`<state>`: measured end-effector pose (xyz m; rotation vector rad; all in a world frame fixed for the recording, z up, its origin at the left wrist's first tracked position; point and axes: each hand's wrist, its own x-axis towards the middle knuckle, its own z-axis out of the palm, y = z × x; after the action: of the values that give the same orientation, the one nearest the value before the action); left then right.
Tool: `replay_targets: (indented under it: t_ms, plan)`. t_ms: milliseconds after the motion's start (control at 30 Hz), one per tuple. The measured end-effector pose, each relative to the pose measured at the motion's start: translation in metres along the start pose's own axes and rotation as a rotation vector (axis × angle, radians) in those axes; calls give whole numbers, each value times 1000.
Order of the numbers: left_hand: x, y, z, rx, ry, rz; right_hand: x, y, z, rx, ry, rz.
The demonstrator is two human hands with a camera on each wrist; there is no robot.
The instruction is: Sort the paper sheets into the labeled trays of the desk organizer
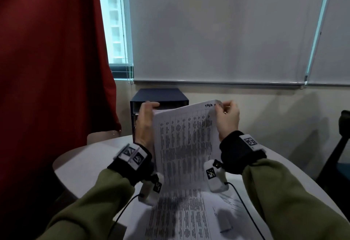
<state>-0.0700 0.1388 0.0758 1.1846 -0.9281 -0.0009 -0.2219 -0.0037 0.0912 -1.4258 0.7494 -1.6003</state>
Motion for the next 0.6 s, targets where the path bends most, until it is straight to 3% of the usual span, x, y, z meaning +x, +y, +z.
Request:
replay_targets:
  t_ms: [67,133,233,333,467,600]
  plan:
    - [-17,-11,0,112,-77,71,-5,1,6,-21,73,-29]
    - [-25,-26,-1,207,-76,51,-10,4,7,29,89,-30]
    - [-26,-45,-1,238,52,-65,-21,23,5,188,-94,134]
    - [-35,-65,0,207,3,-208,-39,51,1,189,-301,350]
    - [-47,-92,1,209,-65,-392,-51,83,2,129,-366,532]
    - [-54,-122,-5,186,-137,-595,-58,105,2,-85,-411,566]
